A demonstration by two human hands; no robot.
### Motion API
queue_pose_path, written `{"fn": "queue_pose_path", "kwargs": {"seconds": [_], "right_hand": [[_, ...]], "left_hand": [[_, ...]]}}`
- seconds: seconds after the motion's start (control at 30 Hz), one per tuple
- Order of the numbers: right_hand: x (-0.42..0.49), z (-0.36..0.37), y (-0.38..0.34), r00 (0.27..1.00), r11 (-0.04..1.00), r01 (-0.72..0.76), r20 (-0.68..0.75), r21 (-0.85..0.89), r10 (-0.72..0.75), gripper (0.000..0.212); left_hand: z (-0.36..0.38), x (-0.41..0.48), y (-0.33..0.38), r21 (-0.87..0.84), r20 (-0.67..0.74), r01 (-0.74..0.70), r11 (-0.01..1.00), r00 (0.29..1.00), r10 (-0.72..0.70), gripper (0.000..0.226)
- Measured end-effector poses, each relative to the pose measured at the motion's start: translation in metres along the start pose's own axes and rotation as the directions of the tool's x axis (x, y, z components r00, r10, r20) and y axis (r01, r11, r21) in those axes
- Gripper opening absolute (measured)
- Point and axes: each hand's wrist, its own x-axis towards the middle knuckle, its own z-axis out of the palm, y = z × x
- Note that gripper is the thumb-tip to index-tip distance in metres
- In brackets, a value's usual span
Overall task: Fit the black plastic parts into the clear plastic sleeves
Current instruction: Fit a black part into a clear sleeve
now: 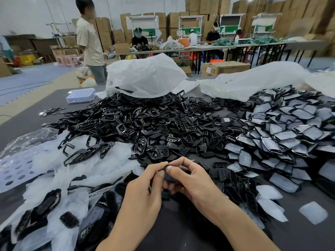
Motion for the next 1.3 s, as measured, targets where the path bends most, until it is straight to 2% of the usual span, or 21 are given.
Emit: {"fn": "queue_pose_path", "kwargs": {"seconds": [0.17,0.3,0.47,0.53,0.67,0.83,0.9,1.0,1.13,1.2,1.3], "right_hand": [[-0.003,-0.001,-0.004,1.0,0.999,-0.006,0.024,-0.035,0.007,0.015],[-0.004,0.001,-0.009,0.998,0.999,0.034,-0.055,-0.03,-0.036,0.02],[-0.001,-0.004,-0.007,0.983,0.996,0.084,-0.165,-0.012,-0.085,0.033],[0.001,-0.004,-0.006,0.977,0.996,0.089,-0.191,-0.018,-0.09,0.04],[0.001,-0.006,-0.006,0.974,0.997,0.071,-0.216,0.002,-0.069,0.035],[0.0,-0.005,-0.009,0.973,0.999,0.046,-0.229,0.027,-0.038,0.034],[0.0,-0.003,-0.009,0.974,0.998,0.053,-0.222,0.016,-0.048,0.035],[0.0,-0.001,-0.01,0.976,0.998,0.056,-0.213,0.032,-0.048,0.036],[-0.003,0.0,-0.009,0.983,0.999,0.039,-0.178,0.032,-0.033,0.035],[-0.004,0.0,-0.009,0.987,0.999,0.034,-0.158,0.04,-0.028,0.033],[-0.004,0.002,-0.008,0.994,0.998,0.025,-0.107,0.058,-0.019,0.027]], "left_hand": [[-0.003,0.0,0.002,0.071,0.05,-0.04,0.997,0.998,0.036,0.032],[-0.006,-0.002,0.007,0.129,0.05,-0.034,0.991,0.998,0.028,0.03],[-0.008,-0.001,0.01,0.301,0.126,-0.191,0.934,0.979,0.159,0.029],[-0.006,-0.001,0.01,0.306,0.162,-0.236,0.922,0.968,0.193,0.03],[0.001,-0.005,0.015,0.277,0.271,-0.326,0.904,0.929,0.252,0.036],[0.0,-0.005,0.017,0.252,0.269,-0.321,0.913,0.93,0.253,0.036],[-0.001,-0.004,0.017,0.225,0.208,-0.285,0.932,0.948,0.239,0.035],[-0.004,-0.005,0.01,0.163,0.058,-0.115,0.98,0.993,0.107,0.032],[-0.002,-0.004,0.0,0.045,-0.05,0.019,0.999,0.999,-0.017,0.026],[-0.002,-0.002,0.0,-0.011,-0.08,0.05,0.999,0.995,-0.051,0.025],[0.001,-0.001,-0.001,-0.097,-0.054,0.11,0.989,0.992,-0.115,0.024]]}}
